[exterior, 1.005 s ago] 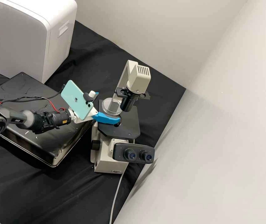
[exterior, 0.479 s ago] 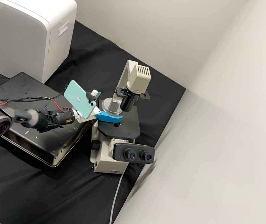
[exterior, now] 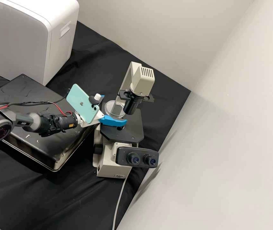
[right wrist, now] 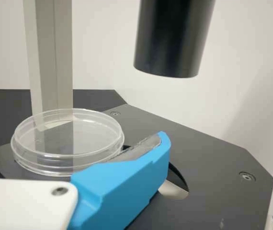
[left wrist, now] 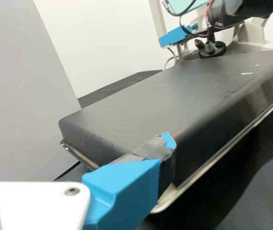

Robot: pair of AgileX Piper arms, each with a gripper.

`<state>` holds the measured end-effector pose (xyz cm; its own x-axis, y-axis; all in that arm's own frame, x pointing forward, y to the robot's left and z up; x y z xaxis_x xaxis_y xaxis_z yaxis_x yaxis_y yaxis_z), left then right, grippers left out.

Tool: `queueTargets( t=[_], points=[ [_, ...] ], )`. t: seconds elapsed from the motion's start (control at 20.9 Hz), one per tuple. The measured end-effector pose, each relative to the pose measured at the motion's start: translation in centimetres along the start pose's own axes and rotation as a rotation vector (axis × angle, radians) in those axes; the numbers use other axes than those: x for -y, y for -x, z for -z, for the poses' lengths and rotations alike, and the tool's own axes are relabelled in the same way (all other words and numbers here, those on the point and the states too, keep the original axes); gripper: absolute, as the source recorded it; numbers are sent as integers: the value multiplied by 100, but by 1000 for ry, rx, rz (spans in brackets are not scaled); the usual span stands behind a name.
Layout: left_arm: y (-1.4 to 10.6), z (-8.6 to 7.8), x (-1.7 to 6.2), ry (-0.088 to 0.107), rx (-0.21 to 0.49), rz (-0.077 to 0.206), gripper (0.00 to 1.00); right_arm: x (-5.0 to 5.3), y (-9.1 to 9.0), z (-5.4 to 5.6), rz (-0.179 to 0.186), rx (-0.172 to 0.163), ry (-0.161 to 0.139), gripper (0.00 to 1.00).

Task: Place the petri dish on the bench

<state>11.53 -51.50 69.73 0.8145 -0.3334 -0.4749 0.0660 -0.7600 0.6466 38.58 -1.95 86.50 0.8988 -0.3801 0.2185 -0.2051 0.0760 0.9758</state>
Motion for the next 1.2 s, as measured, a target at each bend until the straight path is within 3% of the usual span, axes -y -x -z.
queueTargets(
  t=[0.38, 0.43, 0.72, 1.2],
  points=[
    [3, -10, 0, -1, 6, 0, 100, 1, -12, -25, 3, 4, 6, 100],
    [3, -10, 0, -1, 6, 0, 100, 5, -16, -26, 3, 5, 6, 0],
    [3, -10, 0, -1, 6, 0, 100, -2, -47, -13, 1, 1, 4, 0],
    [5, -12, 1, 1, 5, 1, 100, 12, -60, -19, 21, -11, 32, 0]
  ],
)
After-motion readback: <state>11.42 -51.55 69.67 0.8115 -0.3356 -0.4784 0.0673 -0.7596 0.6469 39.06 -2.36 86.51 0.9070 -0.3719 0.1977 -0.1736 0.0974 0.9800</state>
